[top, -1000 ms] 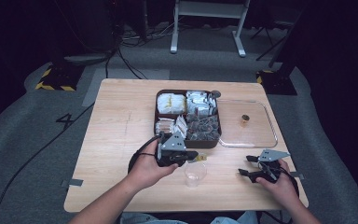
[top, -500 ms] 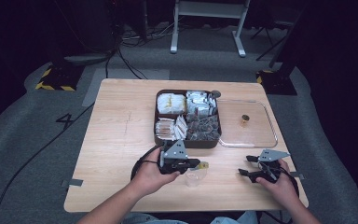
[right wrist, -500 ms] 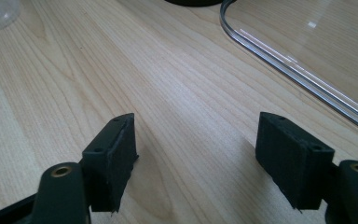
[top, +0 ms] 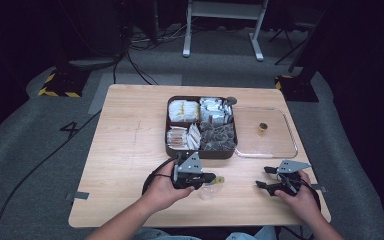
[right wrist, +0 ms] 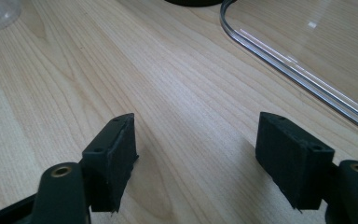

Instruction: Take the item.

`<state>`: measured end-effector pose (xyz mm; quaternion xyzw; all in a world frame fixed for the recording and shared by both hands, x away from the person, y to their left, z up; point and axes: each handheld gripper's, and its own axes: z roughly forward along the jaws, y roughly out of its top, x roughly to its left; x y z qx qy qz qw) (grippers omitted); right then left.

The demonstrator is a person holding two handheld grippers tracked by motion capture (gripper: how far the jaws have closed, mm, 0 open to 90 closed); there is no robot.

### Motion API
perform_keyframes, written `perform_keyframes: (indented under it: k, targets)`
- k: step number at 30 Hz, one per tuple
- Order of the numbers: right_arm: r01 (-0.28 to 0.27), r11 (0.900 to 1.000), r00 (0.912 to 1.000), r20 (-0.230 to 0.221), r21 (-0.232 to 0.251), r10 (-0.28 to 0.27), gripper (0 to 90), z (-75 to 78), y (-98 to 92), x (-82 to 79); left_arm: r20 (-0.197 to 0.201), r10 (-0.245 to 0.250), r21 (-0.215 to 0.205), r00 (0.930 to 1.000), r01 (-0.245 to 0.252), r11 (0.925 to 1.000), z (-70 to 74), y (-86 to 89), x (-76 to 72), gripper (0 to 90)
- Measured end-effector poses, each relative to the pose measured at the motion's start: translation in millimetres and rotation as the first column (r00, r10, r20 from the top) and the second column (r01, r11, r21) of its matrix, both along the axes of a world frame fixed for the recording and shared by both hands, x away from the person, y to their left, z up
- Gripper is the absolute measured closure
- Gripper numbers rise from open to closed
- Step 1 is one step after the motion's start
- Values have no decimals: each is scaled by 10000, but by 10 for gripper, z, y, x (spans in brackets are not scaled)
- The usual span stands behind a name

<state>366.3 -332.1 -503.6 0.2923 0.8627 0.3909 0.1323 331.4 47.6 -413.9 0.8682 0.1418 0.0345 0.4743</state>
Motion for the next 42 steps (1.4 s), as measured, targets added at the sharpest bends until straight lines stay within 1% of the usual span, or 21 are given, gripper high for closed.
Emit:
perform_keyframes:
  k: [1, 3, 5, 8, 12, 18, 19, 20, 22, 24, 25, 26, 27, 29, 32, 33, 34, 35, 36, 38, 42]
  targets:
    - [0, 10000, 10000, 0, 0, 0, 292, 0, 0, 0, -14, -42, -10, 10000, 42, 10000, -1, -3, -2, 841]
    - [-3, 10000, 10000, 4, 0, 3, 292, 0, 0, 0, 25, -106, -51, 9999, 106, 9999, 4, -3, -16, 728]
    - [-3, 10000, 10000, 2, 0, 3, 292, 0, 0, 0, 164, -58, -125, 9998, 60, 9999, 9, 4, -20, 685]
    - [-5, 10000, 10000, 7, -1, 5, 292, 0, 0, 0, 168, 98, -305, 9998, -93, 9995, 20, 38, -11, 654]
    - [-6, 10000, 10000, 14, -9, 6, 292, -1, 1, -1, 202, 235, -307, 9995, -229, 9993, 29, 65, -2, 620]
    - [-6, 10000, 10000, 14, -11, 6, 292, 0, 1, -1, 450, 659, -406, 9968, -641, 9971, 84, 163, 21, 569]
    - [-6, 10000, 10000, 15, -11, 6, 292, 0, 1, -1, 570, 892, -432, 9944, -868, 9953, 106, 213, 24, 539]
    - [-5, 10000, 10000, 14, -10, 5, 292, 0, 1, -1, 570, 892, -432, 9944, -868, 9953, 106, 213, 24, 519]
    - [-7, 10000, 10000, 17, -11, 7, 292, -1, 1, -1, 638, 1159, -507, 9912, -1128, 9923, 132, 288, 23, 511]
    - [-9, 10000, 10000, 17, -11, 9, 292, -1, 1, -1, 781, 1588, -530, 9842, -1549, 9865, 166, 405, 7, 484]
    - [-9, 10000, 10000, 17, -11, 9, 292, -1, 1, -1, 781, 1588, -530, 9842, -1549, 9865, 166, 405, 7, 461]
    - [-8, 10000, 10000, 14, -10, 8, 291, 0, 1, -1, 803, 1902, -478, 9785, -1868, 9812, 180, 489, -3, 440]
    - [-8, 10000, 10000, 14, -10, 8, 291, 0, 1, -1, 803, 1902, -478, 9785, -1868, 9812, 180, 489, -3, 426]
    - [-19, 10000, 10000, 8, -7, 19, 292, 0, 0, 0, 819, 2175, -423, 9726, -2146, 9758, 190, 581, -13, 413]
    - [-21, 10000, 10000, 8, -6, 21, 291, 0, 0, 0, 837, 2690, -72, 9595, -2694, 9630, 188, 719, -29, 363]
    - [-23, 10000, 10000, 6, -6, 23, 291, 0, -1, 1, 776, 3024, 92, 9500, -3040, 9526, 180, 802, -38, 345]
    - [-23, 10000, 10000, 6, -6, 23, 291, 0, -1, 1, 776, 3024, 92, 9500, -3040, 9526, 180, 802, -38, 341]
    - [-21, 10000, 10000, 2, -7, 21, 290, 0, -1, 0, 777, 3403, 254, 9371, -3431, 9390, 165, 906, -53, 337]
    - [-29, 10000, 10000, 3, -8, 29, 290, 0, -1, 1, 746, 3572, 318, 9311, -3602, 9323, 157, 949, -63, 333]
    - [-30, 10000, 10000, -1, -1, 30, 289, 0, 0, 0, 739, 3648, 359, 9281, -3681, 9291, 150, 981, -68, 332]
    - [-48, 10000, 10000, 7, -13, 48, 285, 0, 1, -1, 697, 4071, 688, 9107, -4115, 9088, 91, 1131, -101, 319]
